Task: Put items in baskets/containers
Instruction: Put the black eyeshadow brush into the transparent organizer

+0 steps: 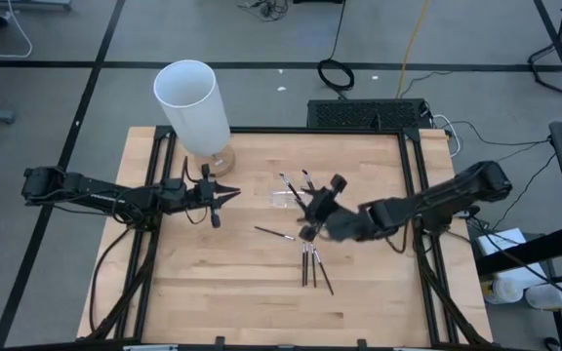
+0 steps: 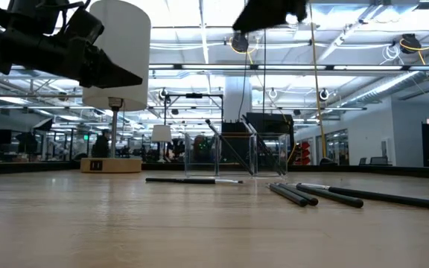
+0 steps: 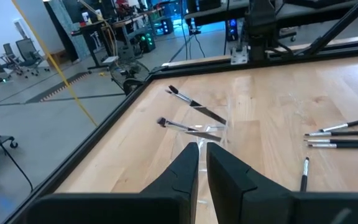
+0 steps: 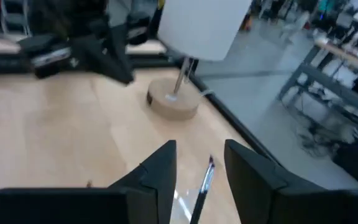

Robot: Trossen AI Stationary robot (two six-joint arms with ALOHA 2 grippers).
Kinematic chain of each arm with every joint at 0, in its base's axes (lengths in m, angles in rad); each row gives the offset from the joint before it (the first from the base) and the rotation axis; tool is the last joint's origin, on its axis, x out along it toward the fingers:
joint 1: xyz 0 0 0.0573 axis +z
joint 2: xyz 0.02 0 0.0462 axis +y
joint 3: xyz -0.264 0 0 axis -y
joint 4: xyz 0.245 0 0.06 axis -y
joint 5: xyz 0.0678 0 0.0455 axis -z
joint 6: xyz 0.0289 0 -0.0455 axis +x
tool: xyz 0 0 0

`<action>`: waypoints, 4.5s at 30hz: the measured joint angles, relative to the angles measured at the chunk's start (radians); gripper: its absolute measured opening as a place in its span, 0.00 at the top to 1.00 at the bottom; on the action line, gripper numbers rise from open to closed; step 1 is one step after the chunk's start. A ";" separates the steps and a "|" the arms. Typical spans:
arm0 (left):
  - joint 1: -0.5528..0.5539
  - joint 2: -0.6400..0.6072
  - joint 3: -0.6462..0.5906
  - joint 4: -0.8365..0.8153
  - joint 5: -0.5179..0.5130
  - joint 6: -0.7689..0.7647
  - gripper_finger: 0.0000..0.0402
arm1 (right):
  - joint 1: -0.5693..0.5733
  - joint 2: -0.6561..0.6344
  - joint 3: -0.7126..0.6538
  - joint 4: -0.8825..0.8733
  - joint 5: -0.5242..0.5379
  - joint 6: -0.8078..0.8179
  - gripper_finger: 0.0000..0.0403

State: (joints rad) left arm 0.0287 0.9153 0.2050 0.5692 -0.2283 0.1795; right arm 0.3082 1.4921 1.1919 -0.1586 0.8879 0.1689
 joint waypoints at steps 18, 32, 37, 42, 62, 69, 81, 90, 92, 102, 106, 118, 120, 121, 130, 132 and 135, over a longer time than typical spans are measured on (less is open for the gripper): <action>0.000 0.000 0.000 0.009 0.000 -0.034 0.90 | 0.131 0.500 0.684 -1.107 -0.667 0.692 0.69; 0.000 0.000 0.000 -0.006 0.001 -0.057 0.90 | 0.117 0.634 0.648 -1.152 -0.681 0.851 0.69; 0.000 0.000 0.000 0.008 0.001 -0.054 0.90 | 0.097 0.633 0.647 -1.148 -0.689 0.939 0.69; 0.000 0.000 0.000 0.007 0.001 -0.054 0.90 | 0.096 0.633 0.647 -1.144 -0.704 0.966 0.69; 0.000 0.000 0.000 -0.007 0.001 -0.058 0.90 | 0.097 0.629 0.387 -0.863 -0.811 0.957 0.69; 0.000 0.000 0.000 -0.006 0.001 -0.058 0.90 | 0.094 0.626 0.361 -0.820 -0.814 0.952 0.69; 0.000 0.000 0.000 -0.005 0.001 -0.057 0.90 | 0.092 0.630 0.356 -0.817 -0.815 0.866 0.83; 0.000 0.000 0.000 -0.013 0.001 -0.058 0.90 | 0.086 0.631 0.355 -0.813 -0.816 0.837 0.97; 0.000 0.000 0.000 -0.016 0.001 -0.057 0.90 | 0.086 0.631 0.355 -0.814 -0.816 0.831 0.99; 0.000 0.000 0.000 -0.023 0.001 -0.058 0.90 | 0.086 0.619 0.354 -0.829 -0.803 0.788 1.00; 0.000 0.000 0.000 -0.023 0.001 -0.058 0.90 | 0.086 0.598 0.352 -0.832 -0.784 0.787 1.00; 0.000 0.000 0.000 -0.024 0.001 -0.057 0.90 | 0.086 0.584 0.351 -0.833 -0.751 0.781 1.00; 0.000 0.000 0.000 -0.024 0.001 -0.058 0.90 | 0.086 0.584 0.351 -0.834 -0.749 0.779 1.00; 0.000 0.000 0.000 -0.024 0.001 -0.058 0.90 | 0.086 0.584 0.351 -0.836 -0.749 0.779 1.00; 0.000 0.000 0.000 -0.024 0.001 -0.058 0.90 | 0.085 0.582 0.352 -0.841 -0.724 0.760 1.00; 0.000 0.000 0.000 -0.024 0.001 -0.058 0.90 | 0.085 0.576 0.352 -0.844 -0.722 0.756 1.00; 0.000 0.000 0.000 -0.024 0.001 -0.058 0.90 | 0.083 0.552 0.353 -0.852 -0.680 0.756 1.00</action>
State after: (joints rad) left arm 0.0284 0.9154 0.2050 0.5449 -0.2272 0.1219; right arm 0.3910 2.0439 1.5451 -1.0103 0.2083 0.9246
